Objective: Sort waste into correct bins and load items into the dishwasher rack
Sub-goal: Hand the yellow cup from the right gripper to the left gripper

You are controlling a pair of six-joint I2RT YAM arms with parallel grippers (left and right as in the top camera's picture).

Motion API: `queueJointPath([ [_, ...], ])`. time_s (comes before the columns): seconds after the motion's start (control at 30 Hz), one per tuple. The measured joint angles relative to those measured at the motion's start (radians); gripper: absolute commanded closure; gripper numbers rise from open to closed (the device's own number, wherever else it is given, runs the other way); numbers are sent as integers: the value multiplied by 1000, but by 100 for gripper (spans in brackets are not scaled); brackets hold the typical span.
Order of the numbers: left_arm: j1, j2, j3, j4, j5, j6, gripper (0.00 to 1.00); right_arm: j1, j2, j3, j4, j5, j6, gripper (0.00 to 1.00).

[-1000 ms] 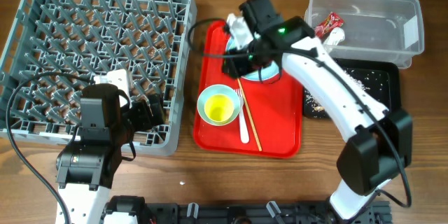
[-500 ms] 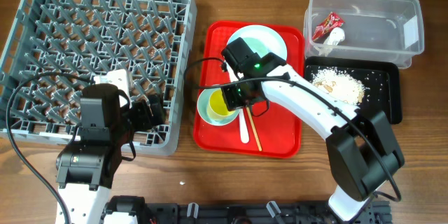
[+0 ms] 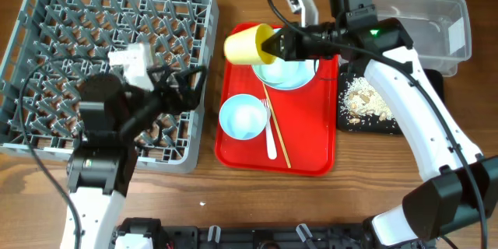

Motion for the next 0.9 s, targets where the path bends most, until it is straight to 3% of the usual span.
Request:
queueJointPath([
  [0.17,4,111,1,308,394,-48,0,3,2,0,74,-338,37,96],
  [0.33,4,132,1,475,639,-66,2,3,2,0,77,-437,60,96],
  [0.57,5,132,1,529,707,-108,2,40,2,0,77,-467,74,96],
  [0.73,5,132,1,531,719,-115,15,72,2,0,77,-467,82,96],
  [0.9,5,132,1,532,719,-115,11,72,2,0,72,-467,93,96],
])
